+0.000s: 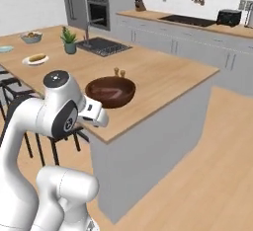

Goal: Place one bun and one sausage from the bowl on each plate.

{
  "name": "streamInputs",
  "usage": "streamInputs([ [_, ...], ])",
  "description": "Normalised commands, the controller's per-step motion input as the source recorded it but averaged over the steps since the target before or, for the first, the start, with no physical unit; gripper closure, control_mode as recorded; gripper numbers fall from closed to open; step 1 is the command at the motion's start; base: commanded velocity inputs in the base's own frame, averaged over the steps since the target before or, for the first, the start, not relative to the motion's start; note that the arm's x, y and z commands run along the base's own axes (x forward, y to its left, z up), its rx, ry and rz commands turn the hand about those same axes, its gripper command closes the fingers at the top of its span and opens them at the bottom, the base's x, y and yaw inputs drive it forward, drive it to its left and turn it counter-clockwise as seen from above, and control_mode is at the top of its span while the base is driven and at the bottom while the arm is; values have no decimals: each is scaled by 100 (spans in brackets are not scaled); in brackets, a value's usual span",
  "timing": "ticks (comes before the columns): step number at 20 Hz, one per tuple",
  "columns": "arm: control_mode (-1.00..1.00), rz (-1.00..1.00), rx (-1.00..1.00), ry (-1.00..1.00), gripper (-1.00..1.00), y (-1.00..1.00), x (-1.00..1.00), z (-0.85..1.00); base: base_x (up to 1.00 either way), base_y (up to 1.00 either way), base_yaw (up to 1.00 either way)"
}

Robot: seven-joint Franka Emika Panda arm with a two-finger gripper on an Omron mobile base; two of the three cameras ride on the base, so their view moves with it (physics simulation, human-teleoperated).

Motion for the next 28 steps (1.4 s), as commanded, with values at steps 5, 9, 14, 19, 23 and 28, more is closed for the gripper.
streamInputs([
  [5, 100, 0, 0, 0, -100, 0, 0, 0, 7, -81, 68],
  [9, 100, 0, 0, 0, -100, 0, 0, 0, 4, -83, 68],
  [14, 100, 0, 0, 0, -100, 0, 0, 0, 0, -88, 65],
  [19, 100, 0, 0, 0, -100, 0, 0, 0, 0, -95, 61],
  [23, 100, 0, 0, 0, -100, 0, 0, 0, 9, -100, 44],
  [28, 100, 0, 0, 0, -100, 0, 0, 0, 27, -60, 10],
])
